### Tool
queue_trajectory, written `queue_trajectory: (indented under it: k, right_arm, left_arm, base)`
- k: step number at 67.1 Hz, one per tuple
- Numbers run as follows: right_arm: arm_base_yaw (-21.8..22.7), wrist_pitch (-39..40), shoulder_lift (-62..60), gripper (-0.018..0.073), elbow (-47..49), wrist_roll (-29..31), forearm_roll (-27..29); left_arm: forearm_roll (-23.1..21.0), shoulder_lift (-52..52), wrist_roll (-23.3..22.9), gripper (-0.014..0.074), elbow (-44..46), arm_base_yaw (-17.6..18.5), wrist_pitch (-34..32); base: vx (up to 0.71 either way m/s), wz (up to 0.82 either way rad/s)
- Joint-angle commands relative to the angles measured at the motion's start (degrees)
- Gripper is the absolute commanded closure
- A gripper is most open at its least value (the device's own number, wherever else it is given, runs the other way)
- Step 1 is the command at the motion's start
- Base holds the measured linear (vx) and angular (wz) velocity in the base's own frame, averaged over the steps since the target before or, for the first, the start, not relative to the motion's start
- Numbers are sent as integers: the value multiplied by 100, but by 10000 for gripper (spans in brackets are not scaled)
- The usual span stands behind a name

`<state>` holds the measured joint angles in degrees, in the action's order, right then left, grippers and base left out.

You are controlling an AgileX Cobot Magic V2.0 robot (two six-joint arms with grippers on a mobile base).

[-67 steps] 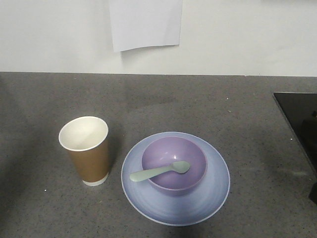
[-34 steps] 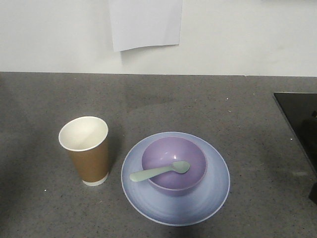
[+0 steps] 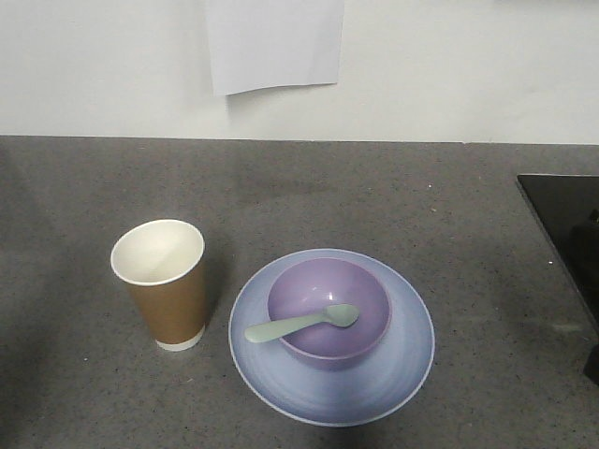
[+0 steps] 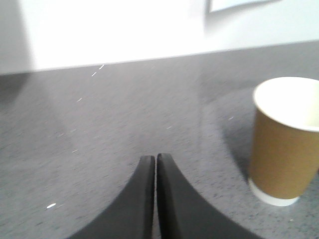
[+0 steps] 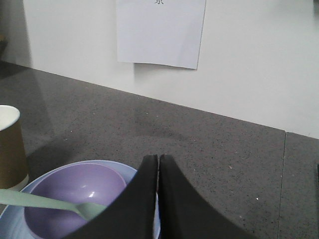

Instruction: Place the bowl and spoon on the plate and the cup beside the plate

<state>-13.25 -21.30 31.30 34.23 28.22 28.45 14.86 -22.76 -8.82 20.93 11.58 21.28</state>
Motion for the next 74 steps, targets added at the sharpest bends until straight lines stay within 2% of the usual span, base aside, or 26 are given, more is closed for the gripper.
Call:
queue_trajectory:
  k: [1,6,13,19,36,74]
  right_arm:
    - [4,353,22,564,160,32,24]
    - [4,353,22,564,160,32,24]
    - [4,353,22,564,160,32,24]
    - [4,353,22,564,160,32,24]
    - [4,353,22,564,160,32,24]
    - [4,356,22,564,160,32,24]
  left_arm:
    - [-99,439,-116,603,-890,-25,-1907]
    - [-199,820,-213,603,-1656,-127,-2576]
    - [-362,1286,-359,603,-2416,-365,-3062]
    - [-461,1662,-449,603,-2335,-514,-2371]
    - [-449,2460,-318,603,-2396,-866,-1760]
    - [-459,2428,-323,603,-2391,-960,-1892]
  base:
    - [0,0]
    - [0,0]
    - [0,0]
    - [0,0]
    - [0,0]
    - [0,0]
